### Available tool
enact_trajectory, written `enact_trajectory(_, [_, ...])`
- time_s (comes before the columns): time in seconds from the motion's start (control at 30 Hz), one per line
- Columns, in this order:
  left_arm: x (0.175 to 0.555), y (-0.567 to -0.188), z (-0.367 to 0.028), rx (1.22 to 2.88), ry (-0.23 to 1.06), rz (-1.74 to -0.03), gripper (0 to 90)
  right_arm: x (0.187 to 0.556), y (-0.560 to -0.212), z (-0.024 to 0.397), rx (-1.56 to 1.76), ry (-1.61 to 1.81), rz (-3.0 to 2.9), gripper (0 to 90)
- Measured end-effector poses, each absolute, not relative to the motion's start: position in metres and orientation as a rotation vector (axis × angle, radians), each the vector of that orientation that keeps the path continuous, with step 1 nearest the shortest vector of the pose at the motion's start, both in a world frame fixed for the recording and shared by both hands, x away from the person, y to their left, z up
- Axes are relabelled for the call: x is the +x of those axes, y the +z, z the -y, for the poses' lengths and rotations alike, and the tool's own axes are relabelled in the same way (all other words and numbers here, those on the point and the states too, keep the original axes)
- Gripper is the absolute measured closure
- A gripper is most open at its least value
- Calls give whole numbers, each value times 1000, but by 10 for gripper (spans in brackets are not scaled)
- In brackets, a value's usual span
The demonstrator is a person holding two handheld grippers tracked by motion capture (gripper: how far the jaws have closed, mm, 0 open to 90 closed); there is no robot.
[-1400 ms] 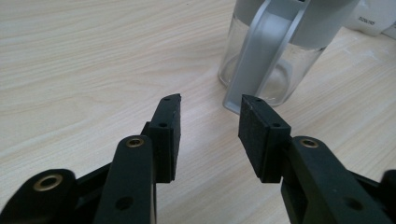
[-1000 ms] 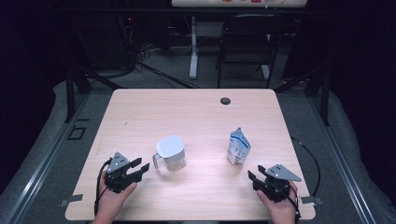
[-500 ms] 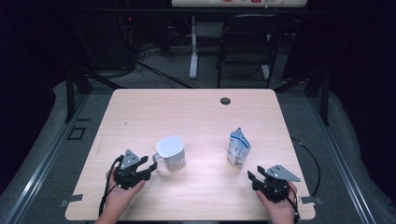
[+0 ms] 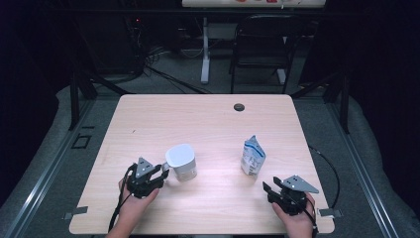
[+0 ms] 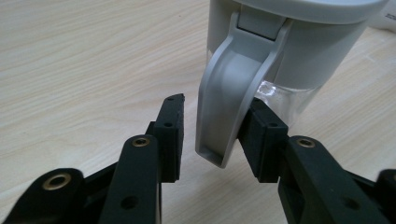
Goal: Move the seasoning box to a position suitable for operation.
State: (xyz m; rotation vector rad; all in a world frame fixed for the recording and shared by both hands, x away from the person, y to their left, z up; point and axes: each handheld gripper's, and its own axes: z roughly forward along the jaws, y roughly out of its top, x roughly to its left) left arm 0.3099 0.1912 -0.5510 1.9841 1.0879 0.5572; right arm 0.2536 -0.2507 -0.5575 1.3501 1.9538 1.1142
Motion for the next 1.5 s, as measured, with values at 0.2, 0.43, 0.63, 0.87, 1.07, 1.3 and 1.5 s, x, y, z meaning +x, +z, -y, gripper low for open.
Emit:
enact_trajectory(0.2, [313,-551,-193,1982,560,-1099,629,254,-558,250,1355,1118,-1953,529])
enact_trajectory(0.43, [319,-552,-190,1970,549,-1113,640,253,-559,249,1358,1119,-1958,523])
enact_trajectory(0.63, [320,-553,-188,1972,567,-1085,700,254,-560,251,1368,1120,-1955,524])
enact_trajectory(0.87, [319,-553,-191,1982,560,-1054,704,254,-560,250,1366,1128,-1955,525])
enact_trajectory(1.07, [318,-552,-192,1995,555,-1041,705,254,-559,250,1352,1126,-1965,525])
enact_trajectory(1.3, [316,-552,-193,2002,554,-1029,706,253,-559,250,1340,1125,-1971,527])
enact_trajectory(1.5, [314,-552,-192,2006,549,-1020,706,253,-558,249,1329,1130,-1966,526])
